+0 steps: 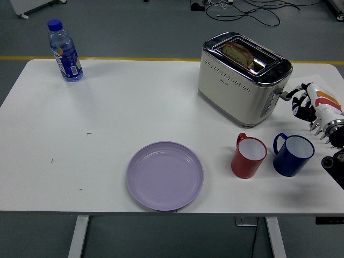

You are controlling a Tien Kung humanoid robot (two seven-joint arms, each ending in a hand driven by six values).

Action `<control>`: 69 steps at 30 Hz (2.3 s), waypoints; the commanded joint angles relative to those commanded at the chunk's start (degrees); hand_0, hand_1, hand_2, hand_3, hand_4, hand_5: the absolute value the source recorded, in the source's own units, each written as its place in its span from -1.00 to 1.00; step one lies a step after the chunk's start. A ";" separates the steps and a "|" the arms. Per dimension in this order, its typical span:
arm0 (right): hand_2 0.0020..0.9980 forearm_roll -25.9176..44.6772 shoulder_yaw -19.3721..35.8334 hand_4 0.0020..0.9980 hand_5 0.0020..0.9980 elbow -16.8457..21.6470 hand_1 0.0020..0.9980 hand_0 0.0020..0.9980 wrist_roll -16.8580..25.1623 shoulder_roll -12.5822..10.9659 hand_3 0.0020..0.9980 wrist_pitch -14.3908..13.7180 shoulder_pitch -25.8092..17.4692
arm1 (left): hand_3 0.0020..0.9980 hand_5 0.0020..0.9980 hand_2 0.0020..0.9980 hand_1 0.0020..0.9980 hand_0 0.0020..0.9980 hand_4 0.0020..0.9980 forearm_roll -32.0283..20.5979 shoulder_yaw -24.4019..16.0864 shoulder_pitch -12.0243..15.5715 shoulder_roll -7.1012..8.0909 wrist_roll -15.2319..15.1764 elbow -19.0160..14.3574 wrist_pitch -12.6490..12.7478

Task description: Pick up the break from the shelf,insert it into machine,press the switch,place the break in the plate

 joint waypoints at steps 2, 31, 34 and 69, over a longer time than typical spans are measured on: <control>-0.46 -0.06 0.29 -0.08 -1.00 -0.60 -0.67 -0.57 0.13 0.65 0.08 -0.15 -0.15 | 0.63 1.00 0.43 0.36 0.34 0.05 0.02 0.00 0.01 0.00 0.02 0.00 -0.02; -0.47 -0.66 3.18 -0.07 -1.00 -3.60 -0.68 -0.58 0.81 3.91 0.07 -1.11 -0.76 | 0.63 1.00 0.42 0.36 0.34 0.06 0.23 0.14 -0.07 0.00 0.20 0.00 -0.15; -0.47 -1.18 4.47 -0.07 -1.00 -2.11 -0.67 -0.57 0.63 3.57 0.07 -0.74 -0.95 | 0.63 1.00 0.42 0.36 0.34 0.06 0.29 0.07 0.04 0.00 0.23 0.00 -0.13; 0.94 3.23 4.98 0.55 -0.62 6.09 0.80 0.85 -0.28 3.32 0.85 -0.39 10.27 | 0.63 1.00 0.42 0.36 0.34 0.06 -2.21 2.66 -0.25 0.00 0.23 0.00 -0.05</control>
